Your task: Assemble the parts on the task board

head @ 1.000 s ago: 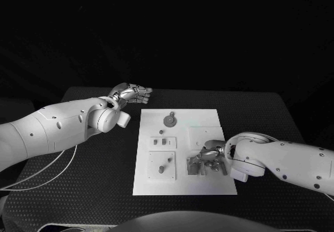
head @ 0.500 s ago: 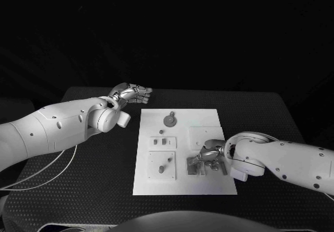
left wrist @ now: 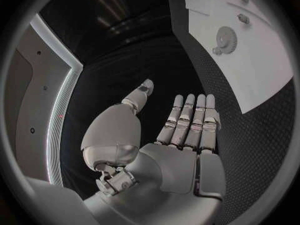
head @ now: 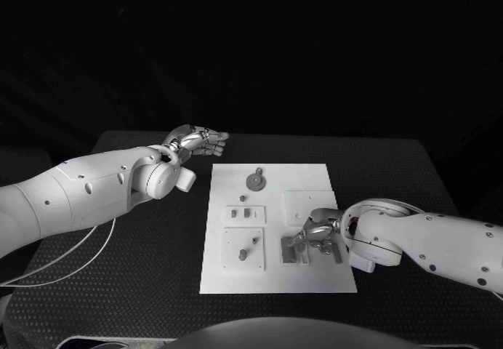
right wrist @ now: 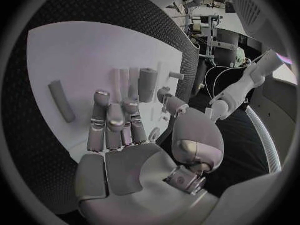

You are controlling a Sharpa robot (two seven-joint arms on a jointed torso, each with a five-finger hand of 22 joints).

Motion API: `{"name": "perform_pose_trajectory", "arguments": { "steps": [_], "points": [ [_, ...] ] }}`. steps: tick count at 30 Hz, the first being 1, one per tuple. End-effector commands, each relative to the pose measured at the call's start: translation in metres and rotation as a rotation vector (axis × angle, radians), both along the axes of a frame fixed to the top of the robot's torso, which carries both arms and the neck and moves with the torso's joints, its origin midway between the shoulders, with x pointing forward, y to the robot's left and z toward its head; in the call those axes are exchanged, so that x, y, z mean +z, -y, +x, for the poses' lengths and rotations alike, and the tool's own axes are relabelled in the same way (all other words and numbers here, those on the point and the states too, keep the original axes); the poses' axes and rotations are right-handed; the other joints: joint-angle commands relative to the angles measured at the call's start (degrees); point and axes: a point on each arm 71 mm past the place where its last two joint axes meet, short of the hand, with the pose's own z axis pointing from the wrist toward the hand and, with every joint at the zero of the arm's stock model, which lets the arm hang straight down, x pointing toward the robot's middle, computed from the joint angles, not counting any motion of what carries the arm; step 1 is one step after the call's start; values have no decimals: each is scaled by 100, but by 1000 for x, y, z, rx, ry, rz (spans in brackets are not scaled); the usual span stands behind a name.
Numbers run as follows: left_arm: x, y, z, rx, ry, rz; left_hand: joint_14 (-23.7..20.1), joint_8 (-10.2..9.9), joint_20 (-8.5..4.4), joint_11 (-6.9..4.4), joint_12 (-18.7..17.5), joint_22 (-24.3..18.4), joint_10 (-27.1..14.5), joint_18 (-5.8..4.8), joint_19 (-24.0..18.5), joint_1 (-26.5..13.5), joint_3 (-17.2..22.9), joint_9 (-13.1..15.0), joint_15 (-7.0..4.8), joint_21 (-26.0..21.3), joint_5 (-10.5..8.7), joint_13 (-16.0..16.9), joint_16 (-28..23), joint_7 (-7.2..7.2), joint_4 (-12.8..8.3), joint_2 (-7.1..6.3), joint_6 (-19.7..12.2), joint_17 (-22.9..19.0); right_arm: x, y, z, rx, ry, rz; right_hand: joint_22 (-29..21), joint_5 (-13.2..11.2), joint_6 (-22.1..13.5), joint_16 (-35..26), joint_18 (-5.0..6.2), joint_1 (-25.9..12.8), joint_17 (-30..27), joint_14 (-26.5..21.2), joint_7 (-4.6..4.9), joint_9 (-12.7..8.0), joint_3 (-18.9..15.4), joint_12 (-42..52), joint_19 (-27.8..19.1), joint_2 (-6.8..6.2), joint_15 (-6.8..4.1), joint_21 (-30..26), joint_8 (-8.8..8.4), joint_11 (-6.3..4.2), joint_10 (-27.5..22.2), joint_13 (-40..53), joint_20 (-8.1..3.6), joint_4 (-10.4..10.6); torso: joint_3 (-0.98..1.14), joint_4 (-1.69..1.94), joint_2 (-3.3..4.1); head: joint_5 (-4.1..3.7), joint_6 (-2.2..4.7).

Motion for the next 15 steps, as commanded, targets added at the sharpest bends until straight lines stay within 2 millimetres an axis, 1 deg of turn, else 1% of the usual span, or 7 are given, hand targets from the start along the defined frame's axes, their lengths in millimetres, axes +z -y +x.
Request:
{"name": "perform_pose_trajectory", "arguments": {
  "steps": [1,4,5,8,10,12,15],
  "points": [
    [1,2,0,-13,2,-10,-25,40,-7,4,3,-9,-28,11,0,9,-1,9,1,12,-10,-6,-37,223,-2,-43,-35,5,4,1,2,9,46,9,102,22,43,28,1,76,-22,1,-14,16,-85,37,-27,224,-14,6,21,-37,13,-16,-3,-188,1,-4,-1,1,19],
    [1,3,0,-14,2,-10,-25,40,-7,4,4,-9,-28,11,0,9,0,10,1,13,-10,-6,-37,223,-2,-43,-35,6,7,1,1,18,52,14,97,22,78,37,1,146,-42,11,-28,26,-146,50,-26,335,-21,9,33,-49,28,-32,-4,-355,2,-3,0,-10,24],
    [1,2,0,-14,2,-10,-25,40,-7,4,4,-9,-28,11,0,9,0,10,1,13,-10,-6,-37,223,-2,-43,-35,6,7,0,1,22,55,13,97,22,87,39,1,164,-41,17,-31,28,-152,52,-23,349,-23,11,36,-52,33,-35,-6,-388,2,-3,0,-12,24],
    [1,3,0,-14,2,-10,-26,41,-6,4,4,-9,-28,11,-1,9,0,10,1,13,-10,-6,-37,223,-1,-44,-35,6,7,-4,1,53,60,1,96,22,150,55,1,376,-21,60,-54,45,-130,74,-7,399,-37,22,65,-75,66,-45,-20,-610,2,-5,2,-21,30],
    [1,3,0,-15,2,-10,-26,41,-6,4,4,-10,-28,11,-1,10,0,10,1,13,-10,-6,-37,223,-1,-44,-35,6,7,-6,0,71,62,-7,94,21,177,56,1,508,-35,65,-63,52,-119,81,3,405,-44,27,77,-83,82,-53,-22,-716,3,-3,2,-20,28],
    [1,3,0,-15,2,-10,-26,41,-6,4,4,-10,-28,11,-1,10,0,10,1,13,-10,-6,-37,223,-1,-43,-34,7,7,-6,-1,87,63,-12,91,21,199,57,1,574,-41,71,-70,58,-123,86,7,390,-47,26,86,-89,95,-59,-18,-767,3,0,1,-21,27],
    [1,3,0,-15,2,-10,-26,41,-6,4,4,-10,-28,11,-1,10,0,10,1,13,-10,-6,-38,223,0,-43,-34,7,8,-8,-3,135,83,-29,86,21,255,65,1,647,-24,103,-88,72,-137,103,20,303,-54,27,112,-106,128,-67,-10,-803,1,-1,1,-25,26]
  ]
}}
